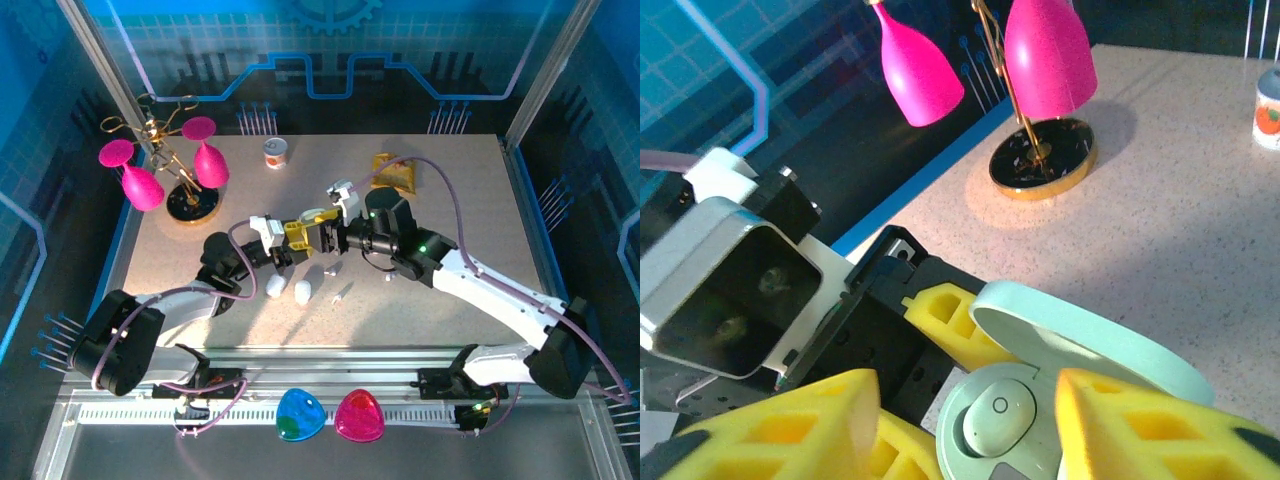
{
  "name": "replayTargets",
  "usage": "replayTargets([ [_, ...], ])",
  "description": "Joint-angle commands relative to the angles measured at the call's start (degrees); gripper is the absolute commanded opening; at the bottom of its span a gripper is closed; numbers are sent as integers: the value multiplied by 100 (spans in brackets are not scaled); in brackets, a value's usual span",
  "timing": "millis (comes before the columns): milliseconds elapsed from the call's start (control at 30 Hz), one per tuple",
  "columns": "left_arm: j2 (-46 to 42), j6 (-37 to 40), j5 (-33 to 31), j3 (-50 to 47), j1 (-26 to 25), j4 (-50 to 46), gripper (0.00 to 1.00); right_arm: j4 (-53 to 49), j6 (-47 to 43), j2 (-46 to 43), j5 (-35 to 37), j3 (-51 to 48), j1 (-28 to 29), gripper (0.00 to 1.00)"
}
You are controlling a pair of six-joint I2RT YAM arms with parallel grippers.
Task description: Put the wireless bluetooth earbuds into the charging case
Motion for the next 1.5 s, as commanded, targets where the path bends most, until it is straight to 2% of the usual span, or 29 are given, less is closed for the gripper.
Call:
replayTargets([
  [0, 12, 67, 30, -112, -46, 397, 19, 159, -146, -433, 64, -149, 42, 54],
  [133, 97, 104, 119, -124, -47, 432, 19, 410, -71, -822, 83, -399, -47, 60],
  [233, 71, 219, 335, -108, -46, 302, 19, 219, 143, -916, 258, -314, -196, 62],
  [433, -212, 626, 679, -15, -47, -499, 19, -1551, 256, -304, 1088, 910, -270, 62],
  [567, -412, 777, 737, -4, -46, -813, 19, -2623, 287, 291, 1259, 1678, -386, 59],
  [867, -537, 611, 746, 39, -51, -792, 19, -3136, -40, 611, 519, 1748, -472, 58],
  [1233, -418, 352, 784, 143, -52, -596, 19, -2720, -493, -407, 77, 863, -592, 58],
  [1333, -446, 337, 780, 187, -54, -568, 19, -2394, 143, -501, -324, 671, -926, 60],
  [1467, -484, 320, 489, 185, -55, -381, 19, -1060, 1895, -482, -1906, -54, -1565, 65],
])
